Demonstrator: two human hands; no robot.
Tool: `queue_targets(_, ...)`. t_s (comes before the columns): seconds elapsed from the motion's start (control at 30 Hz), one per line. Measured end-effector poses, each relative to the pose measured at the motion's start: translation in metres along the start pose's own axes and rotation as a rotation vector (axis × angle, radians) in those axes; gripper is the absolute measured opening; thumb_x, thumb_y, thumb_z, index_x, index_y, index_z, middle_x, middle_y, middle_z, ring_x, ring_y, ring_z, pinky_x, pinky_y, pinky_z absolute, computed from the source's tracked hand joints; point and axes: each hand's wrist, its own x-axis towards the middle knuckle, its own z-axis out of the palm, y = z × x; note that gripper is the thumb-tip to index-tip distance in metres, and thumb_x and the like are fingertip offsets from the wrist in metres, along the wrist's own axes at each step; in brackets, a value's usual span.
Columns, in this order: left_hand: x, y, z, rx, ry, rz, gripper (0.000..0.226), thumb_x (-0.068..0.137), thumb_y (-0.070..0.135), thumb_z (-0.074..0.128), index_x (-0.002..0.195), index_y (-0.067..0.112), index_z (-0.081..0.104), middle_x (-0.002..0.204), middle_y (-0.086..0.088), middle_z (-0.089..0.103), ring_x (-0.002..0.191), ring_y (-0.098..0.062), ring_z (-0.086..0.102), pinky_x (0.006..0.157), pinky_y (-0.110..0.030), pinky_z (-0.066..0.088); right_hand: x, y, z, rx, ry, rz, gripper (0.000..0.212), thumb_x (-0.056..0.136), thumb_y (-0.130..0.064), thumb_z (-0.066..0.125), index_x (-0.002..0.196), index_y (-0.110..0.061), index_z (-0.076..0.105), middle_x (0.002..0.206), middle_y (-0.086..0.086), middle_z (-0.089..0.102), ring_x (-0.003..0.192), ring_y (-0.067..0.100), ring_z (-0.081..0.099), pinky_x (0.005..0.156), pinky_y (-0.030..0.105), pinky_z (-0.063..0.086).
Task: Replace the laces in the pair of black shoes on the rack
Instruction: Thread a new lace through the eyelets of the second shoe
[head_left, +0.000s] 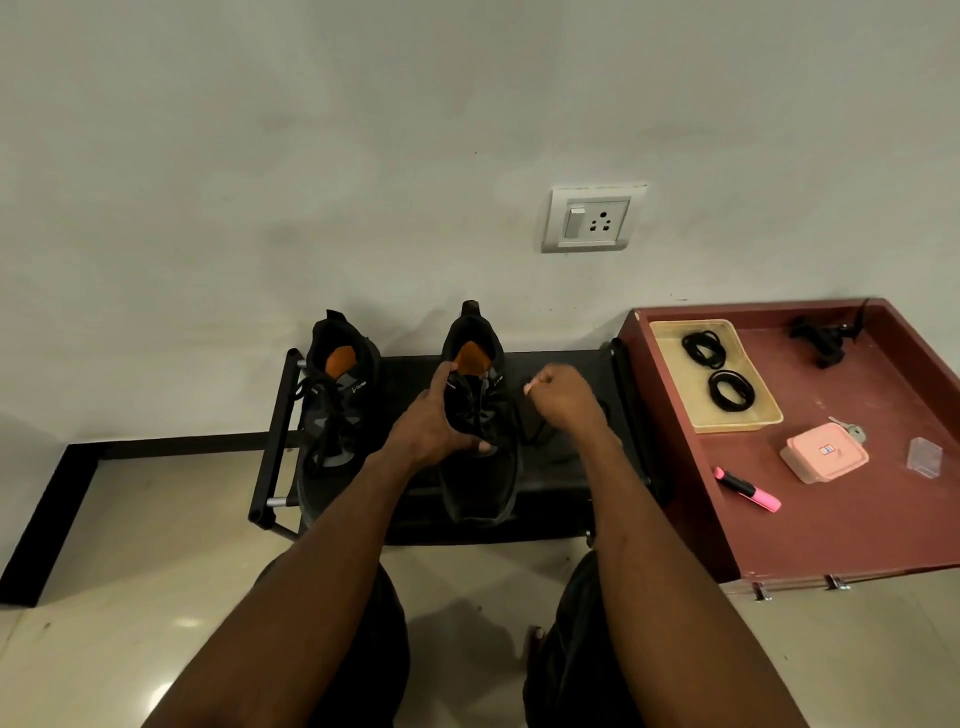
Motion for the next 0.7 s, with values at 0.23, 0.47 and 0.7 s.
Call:
queue_targets(0.23,0.002,0.000,-0.001,-0.001,-0.024,-0.015,0.131,0.059,0.040,0.095,0.153,0.039,0.003,0.150,-0.012,0.045,0.132,-0.036,0.050,0.107,-0.049,0.045,-0.034,-0.054,-0.048,0.942,0.148,-0.225,0.014,0.093,0.000,0.052,0.092,-0.014,0.056,0.059,-0.004,0.044,0.047,0.009,0.033,0.046,0.024,0.032)
queue_targets(0.47,0.004,-0.001,-0.001,0.026,-0.034,-0.025,0.131,0.060,0.040,0.094,0.154,0.039,0.003,0.148,-0.014,0.048,0.128,-0.037,0.053,0.105,-0.052,0.047,-0.057,-0.090,-0.062,0.814,0.221,-0.399,0.021,0.088,0.000,0.055,0.088,-0.021,0.052,0.057,-0.003,0.036,0.048,0.008,0.026,0.049,0.020,0.028)
queue_targets(0.7,0.004,-0.001,-0.002,0.033,-0.033,-0.042,0.128,0.063,0.037,0.093,0.154,0.038,0.003,0.148,-0.017,0.048,0.129,-0.039,0.051,0.106,-0.054,0.046,-0.067,-0.105,-0.064,0.671,0.253,-0.486,0.023,0.089,0.007,0.053,0.091,-0.015,0.047,0.051,-0.004,0.032,0.041,0.005,0.024,0.047,0.019,0.028)
